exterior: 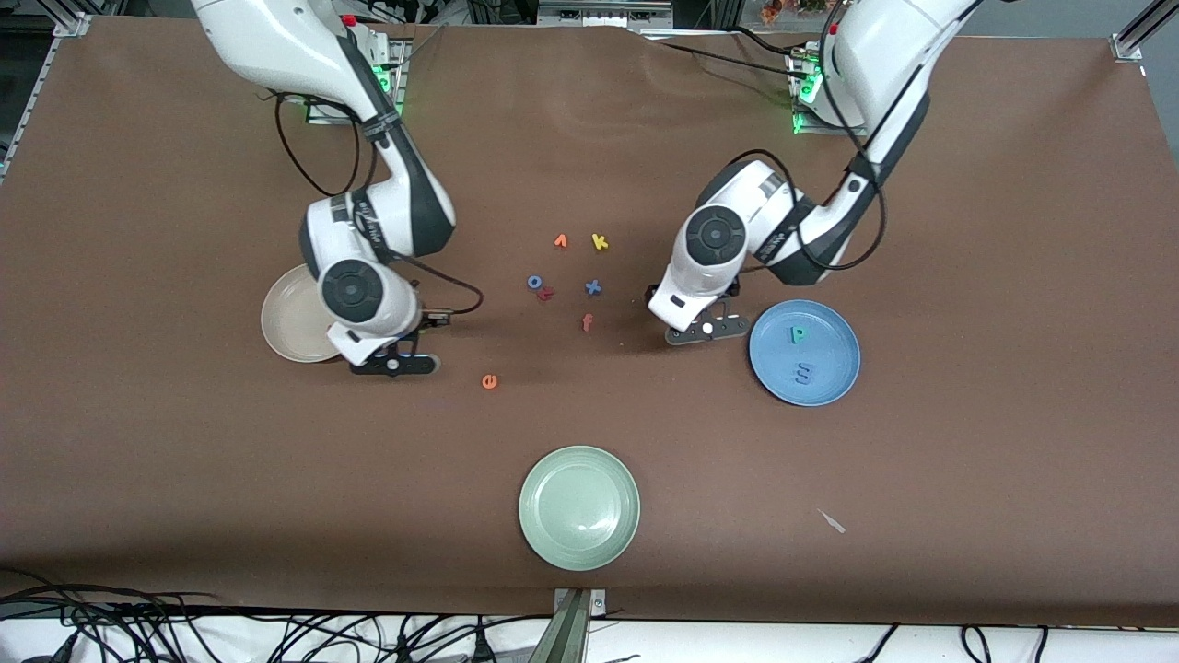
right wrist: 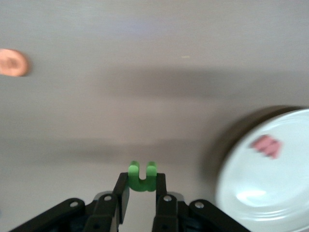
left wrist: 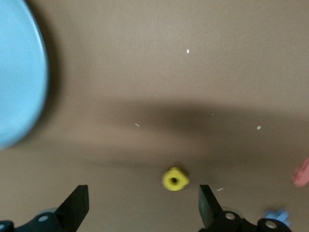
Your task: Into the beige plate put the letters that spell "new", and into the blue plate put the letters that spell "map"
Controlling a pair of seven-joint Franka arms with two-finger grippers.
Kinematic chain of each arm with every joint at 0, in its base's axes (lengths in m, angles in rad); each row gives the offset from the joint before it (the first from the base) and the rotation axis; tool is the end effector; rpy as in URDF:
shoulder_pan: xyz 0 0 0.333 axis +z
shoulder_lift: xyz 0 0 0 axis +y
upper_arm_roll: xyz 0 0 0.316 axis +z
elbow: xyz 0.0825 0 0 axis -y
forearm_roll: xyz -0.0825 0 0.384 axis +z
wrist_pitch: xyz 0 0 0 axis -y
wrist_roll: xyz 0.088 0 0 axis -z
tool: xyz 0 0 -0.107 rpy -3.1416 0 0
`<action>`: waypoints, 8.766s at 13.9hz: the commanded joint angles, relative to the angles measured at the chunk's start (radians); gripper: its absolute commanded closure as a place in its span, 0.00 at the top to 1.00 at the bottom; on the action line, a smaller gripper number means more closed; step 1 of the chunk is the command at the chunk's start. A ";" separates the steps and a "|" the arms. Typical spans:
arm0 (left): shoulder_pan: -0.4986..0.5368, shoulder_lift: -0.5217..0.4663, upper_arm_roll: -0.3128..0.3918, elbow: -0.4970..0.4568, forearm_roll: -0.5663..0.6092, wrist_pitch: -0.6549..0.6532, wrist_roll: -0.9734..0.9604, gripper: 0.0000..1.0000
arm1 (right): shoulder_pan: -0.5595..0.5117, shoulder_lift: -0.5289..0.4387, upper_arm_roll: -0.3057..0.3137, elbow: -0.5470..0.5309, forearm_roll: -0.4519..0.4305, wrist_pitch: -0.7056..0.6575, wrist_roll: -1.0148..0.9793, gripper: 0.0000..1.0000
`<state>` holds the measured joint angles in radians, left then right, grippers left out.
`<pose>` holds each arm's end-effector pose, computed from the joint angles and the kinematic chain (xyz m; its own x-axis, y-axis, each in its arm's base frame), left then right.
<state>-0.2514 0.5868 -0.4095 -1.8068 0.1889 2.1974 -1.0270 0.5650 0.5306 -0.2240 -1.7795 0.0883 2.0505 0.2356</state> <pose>0.5160 -0.3719 0.2293 0.9469 0.2873 -0.1444 0.2797 -0.9575 -0.0711 0.5881 0.2235 0.2471 0.9730 0.0575 -0.2237 0.0820 -0.9914 0.1016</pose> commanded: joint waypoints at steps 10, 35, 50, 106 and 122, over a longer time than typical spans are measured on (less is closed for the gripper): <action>-0.012 0.110 0.008 -0.002 0.012 0.105 -0.300 0.75 | -0.019 -0.107 -0.198 -0.241 0.008 0.030 -0.331 0.87; 0.024 0.019 0.006 0.073 0.014 -0.115 -0.129 0.15 | 0.073 0.304 0.058 0.298 0.133 0.293 0.317 1.00; 0.388 0.048 0.008 0.156 0.073 -0.220 0.699 1.00 | 0.055 0.319 0.068 0.296 0.133 0.304 0.289 0.61; 0.235 -0.591 0.317 0.133 -0.197 -0.522 0.990 1.00 | -0.356 -0.423 0.210 0.187 -0.146 -0.536 -0.279 1.00; 0.233 -0.590 0.316 0.133 -0.197 -0.518 0.998 1.00 | -0.432 -0.463 0.200 0.187 -0.108 -0.470 -0.269 1.00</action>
<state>-0.0166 -0.0060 -0.0934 -1.6832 -0.0052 1.6761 -0.0349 0.1465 0.0816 -0.0387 -1.5741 -0.0321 1.5646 -0.0323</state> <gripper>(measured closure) 0.000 0.000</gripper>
